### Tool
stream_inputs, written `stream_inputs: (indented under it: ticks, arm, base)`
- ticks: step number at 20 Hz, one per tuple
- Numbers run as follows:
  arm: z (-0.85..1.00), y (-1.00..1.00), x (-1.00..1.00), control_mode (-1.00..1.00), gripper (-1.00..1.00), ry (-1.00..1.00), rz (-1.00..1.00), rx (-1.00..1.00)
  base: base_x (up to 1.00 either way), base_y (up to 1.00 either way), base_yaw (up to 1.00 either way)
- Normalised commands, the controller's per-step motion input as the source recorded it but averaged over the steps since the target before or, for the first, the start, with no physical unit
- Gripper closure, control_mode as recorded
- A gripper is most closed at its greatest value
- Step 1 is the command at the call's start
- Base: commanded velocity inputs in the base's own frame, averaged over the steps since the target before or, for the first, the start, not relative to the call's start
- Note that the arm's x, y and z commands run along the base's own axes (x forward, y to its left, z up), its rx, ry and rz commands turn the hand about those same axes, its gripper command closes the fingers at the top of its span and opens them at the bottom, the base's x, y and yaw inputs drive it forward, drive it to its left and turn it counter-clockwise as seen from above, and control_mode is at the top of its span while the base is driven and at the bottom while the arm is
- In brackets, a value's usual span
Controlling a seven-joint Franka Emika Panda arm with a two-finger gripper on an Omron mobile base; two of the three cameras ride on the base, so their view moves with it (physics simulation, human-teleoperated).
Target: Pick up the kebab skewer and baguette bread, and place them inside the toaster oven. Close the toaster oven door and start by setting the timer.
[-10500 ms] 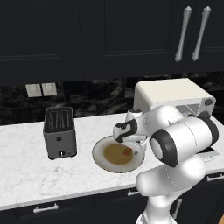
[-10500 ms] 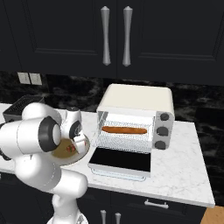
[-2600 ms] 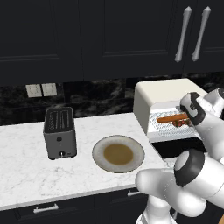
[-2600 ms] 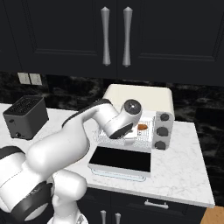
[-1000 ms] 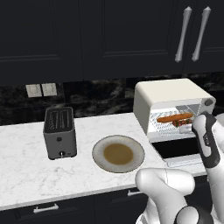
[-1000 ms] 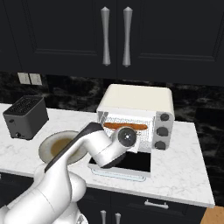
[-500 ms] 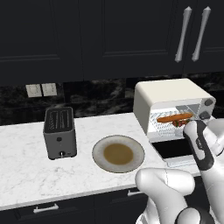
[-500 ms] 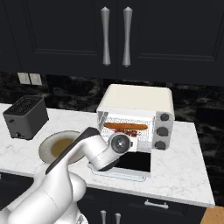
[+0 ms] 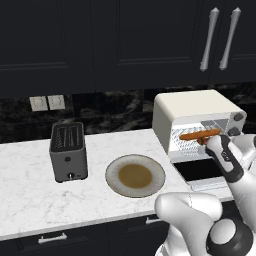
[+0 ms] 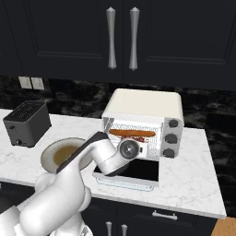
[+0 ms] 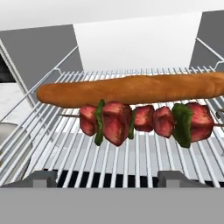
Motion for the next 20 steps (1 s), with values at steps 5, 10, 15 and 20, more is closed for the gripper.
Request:
stream_inputs:
  ticks: [5, 10, 15, 20]
  arm:
    - [-0.14, -0.09, 0.00, -1.00, -1.00, 0.00, 0.00, 0.00]
    - [-0.07, 0.00, 0.08, -1.00, -1.00, 0.00, 0.00, 0.00]
    - [-0.03, 0.00, 0.12, -1.00, -1.00, 0.00, 0.00, 0.00]
    - [-0.10, -0.04, 0.01, -1.00, -1.00, 0.00, -0.01, -0.01]
  base:
    - [0.00, 0.00, 0.00]
    - [0.00, 0.00, 0.00]
    - [0.00, 0.00, 0.00]
    - [0.00, 0.00, 0.00]
